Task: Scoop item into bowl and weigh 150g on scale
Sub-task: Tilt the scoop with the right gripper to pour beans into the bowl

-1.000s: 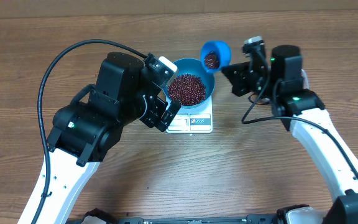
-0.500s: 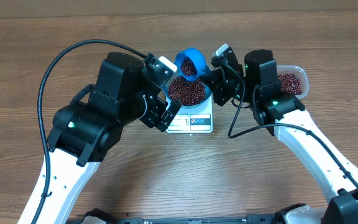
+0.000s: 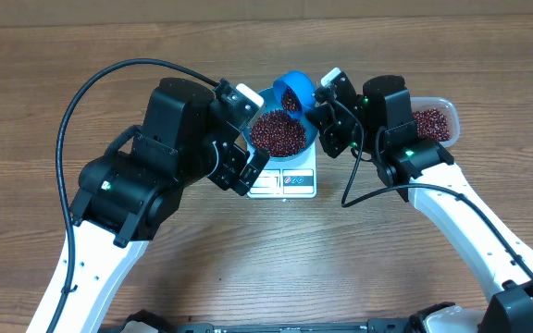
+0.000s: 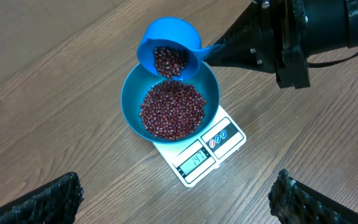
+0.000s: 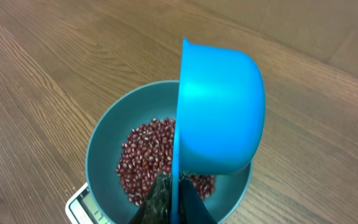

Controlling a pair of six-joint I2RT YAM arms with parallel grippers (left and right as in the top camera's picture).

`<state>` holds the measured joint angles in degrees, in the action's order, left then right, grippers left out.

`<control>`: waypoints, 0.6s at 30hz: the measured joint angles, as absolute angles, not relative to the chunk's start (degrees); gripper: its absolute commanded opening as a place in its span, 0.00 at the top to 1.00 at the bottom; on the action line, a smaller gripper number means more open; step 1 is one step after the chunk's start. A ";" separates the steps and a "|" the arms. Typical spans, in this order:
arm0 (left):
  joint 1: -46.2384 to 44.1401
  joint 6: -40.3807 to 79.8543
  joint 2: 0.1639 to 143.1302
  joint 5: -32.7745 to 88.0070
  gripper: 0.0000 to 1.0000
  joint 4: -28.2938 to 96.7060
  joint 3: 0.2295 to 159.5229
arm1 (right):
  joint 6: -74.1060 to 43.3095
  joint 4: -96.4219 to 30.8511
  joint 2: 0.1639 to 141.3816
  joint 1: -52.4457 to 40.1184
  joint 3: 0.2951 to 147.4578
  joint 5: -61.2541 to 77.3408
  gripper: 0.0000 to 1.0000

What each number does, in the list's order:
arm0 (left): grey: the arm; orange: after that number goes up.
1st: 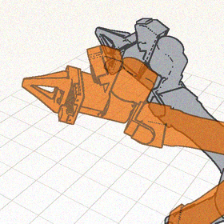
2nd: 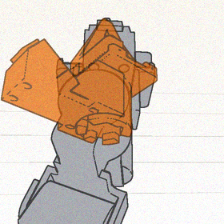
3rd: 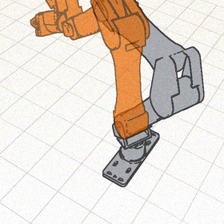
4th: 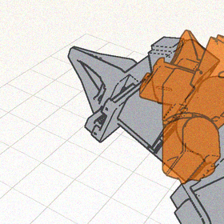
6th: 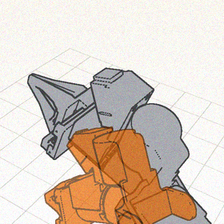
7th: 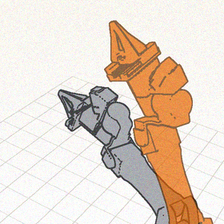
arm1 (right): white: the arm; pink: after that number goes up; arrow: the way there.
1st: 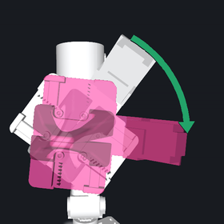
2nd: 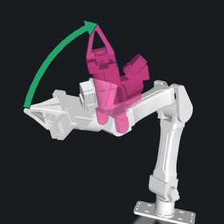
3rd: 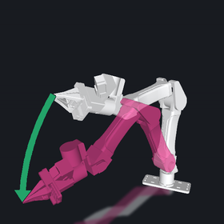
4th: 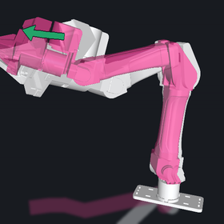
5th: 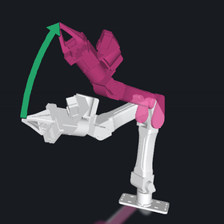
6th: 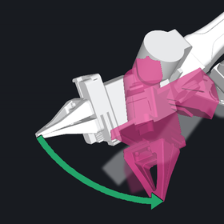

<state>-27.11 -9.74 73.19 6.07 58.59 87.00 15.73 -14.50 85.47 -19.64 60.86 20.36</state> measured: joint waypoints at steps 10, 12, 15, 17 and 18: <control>-27.11 -9.74 73.19 6.07 0.01 58.59 87.00 | 16.34 -14.52 85.47 -19.64 60.86 19.90 0.96; -27.11 -9.74 73.19 6.07 0.01 58.59 87.00 | 16.36 -13.43 85.47 -19.64 60.86 19.90 0.96; -27.11 -9.74 73.19 6.07 0.01 58.59 87.00 | 16.34 -12.73 85.47 -19.64 60.86 19.90 0.96; -27.11 -9.74 73.19 6.07 0.01 58.59 87.00 | 16.36 -13.19 85.47 -19.64 60.86 19.88 0.96; -27.11 -9.74 73.19 6.07 0.00 58.59 87.00 | 16.34 -13.23 85.47 -19.64 60.86 19.90 0.96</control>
